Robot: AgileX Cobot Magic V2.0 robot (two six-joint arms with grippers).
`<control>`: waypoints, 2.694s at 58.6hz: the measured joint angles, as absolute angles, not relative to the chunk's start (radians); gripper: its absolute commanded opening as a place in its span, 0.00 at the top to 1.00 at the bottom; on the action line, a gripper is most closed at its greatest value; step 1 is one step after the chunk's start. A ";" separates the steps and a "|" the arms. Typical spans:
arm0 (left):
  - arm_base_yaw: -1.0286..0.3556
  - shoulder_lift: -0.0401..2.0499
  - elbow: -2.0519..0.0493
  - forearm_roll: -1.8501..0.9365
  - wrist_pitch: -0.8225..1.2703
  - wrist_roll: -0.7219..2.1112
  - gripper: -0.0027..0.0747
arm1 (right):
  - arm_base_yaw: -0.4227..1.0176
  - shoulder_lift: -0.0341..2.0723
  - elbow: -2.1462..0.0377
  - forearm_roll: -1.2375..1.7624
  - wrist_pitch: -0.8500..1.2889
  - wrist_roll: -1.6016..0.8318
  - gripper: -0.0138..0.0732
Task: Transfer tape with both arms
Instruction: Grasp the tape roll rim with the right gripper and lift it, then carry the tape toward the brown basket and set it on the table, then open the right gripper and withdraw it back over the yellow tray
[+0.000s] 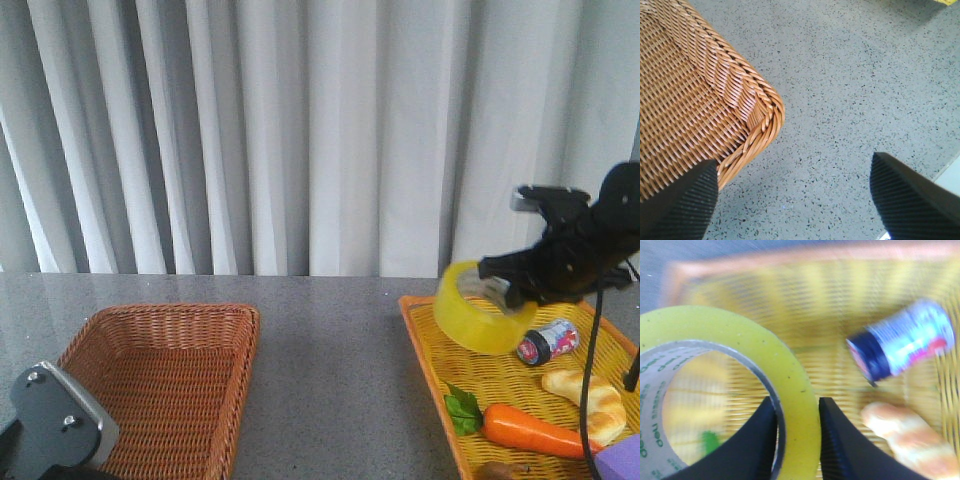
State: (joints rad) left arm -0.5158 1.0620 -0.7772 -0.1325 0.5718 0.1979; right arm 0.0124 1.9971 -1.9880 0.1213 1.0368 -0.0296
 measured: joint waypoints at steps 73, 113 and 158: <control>-0.516 1.062 -0.777 -0.133 0.572 0.198 0.21 | 0.430 2.134 -1.988 0.035 1.094 -0.196 0.27; -0.516 1.062 -0.777 -0.133 0.572 0.198 0.21 | 0.430 1.428 -1.539 -0.040 1.061 -0.090 0.32; -0.516 1.062 -0.777 -0.133 0.568 0.198 0.21 | 0.430 0.747 -0.675 -0.064 0.682 0.013 0.32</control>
